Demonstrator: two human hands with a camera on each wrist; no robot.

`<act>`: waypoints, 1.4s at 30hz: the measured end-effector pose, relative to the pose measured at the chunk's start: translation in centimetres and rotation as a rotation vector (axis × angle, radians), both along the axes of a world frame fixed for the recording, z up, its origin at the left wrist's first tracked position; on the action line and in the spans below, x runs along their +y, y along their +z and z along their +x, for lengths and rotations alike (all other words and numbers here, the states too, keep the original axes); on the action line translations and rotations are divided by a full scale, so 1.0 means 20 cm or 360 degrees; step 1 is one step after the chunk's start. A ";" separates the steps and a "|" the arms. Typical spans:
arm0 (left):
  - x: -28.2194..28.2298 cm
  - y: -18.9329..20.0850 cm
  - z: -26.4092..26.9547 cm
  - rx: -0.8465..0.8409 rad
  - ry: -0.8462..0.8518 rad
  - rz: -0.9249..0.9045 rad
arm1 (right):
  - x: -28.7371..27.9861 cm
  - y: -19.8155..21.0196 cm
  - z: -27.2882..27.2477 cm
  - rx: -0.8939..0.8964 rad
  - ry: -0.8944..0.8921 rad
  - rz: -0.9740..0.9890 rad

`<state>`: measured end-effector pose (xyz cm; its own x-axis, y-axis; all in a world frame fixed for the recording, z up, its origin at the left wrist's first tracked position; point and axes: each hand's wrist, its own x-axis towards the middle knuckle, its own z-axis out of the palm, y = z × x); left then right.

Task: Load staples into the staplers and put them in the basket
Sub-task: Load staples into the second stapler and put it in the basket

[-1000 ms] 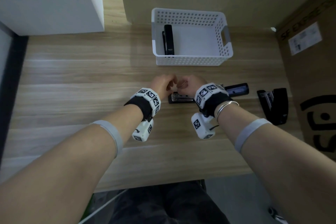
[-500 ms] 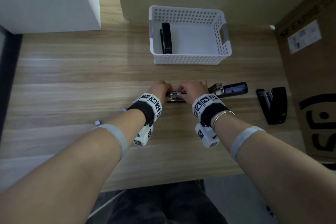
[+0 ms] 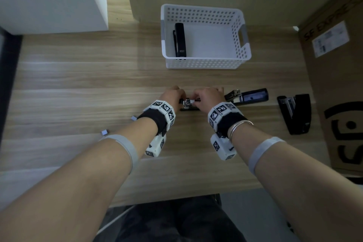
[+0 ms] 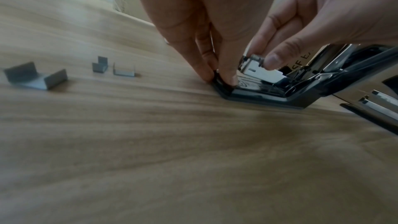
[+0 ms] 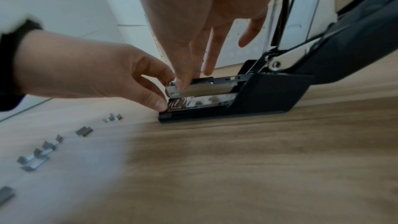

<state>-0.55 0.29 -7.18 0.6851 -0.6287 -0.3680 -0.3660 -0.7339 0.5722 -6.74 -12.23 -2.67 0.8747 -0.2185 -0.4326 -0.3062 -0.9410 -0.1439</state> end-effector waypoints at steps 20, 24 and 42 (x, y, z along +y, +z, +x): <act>0.00 0.00 0.01 0.0024 0.0007 -0.0030 | 0.00 0.02 0.00 0.0025 0.0084 -0.0040; 0.00 0.00 0.01 0.0015 0.0001 -0.0021 | 0.00 0.03 0.02 0.0093 -0.0020 0.0048; 0.28 0.11 0.13 -0.0016 -0.0061 0.0271 | 0.01 0.11 0.04 0.0098 -0.0001 -0.0162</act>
<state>2.03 5.97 -5.04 0.6662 -0.5834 -0.4646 -0.4007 -0.8054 0.4368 -5.91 -12.03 -0.48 0.8470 -0.2649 -0.4609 -0.3124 -0.9495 -0.0283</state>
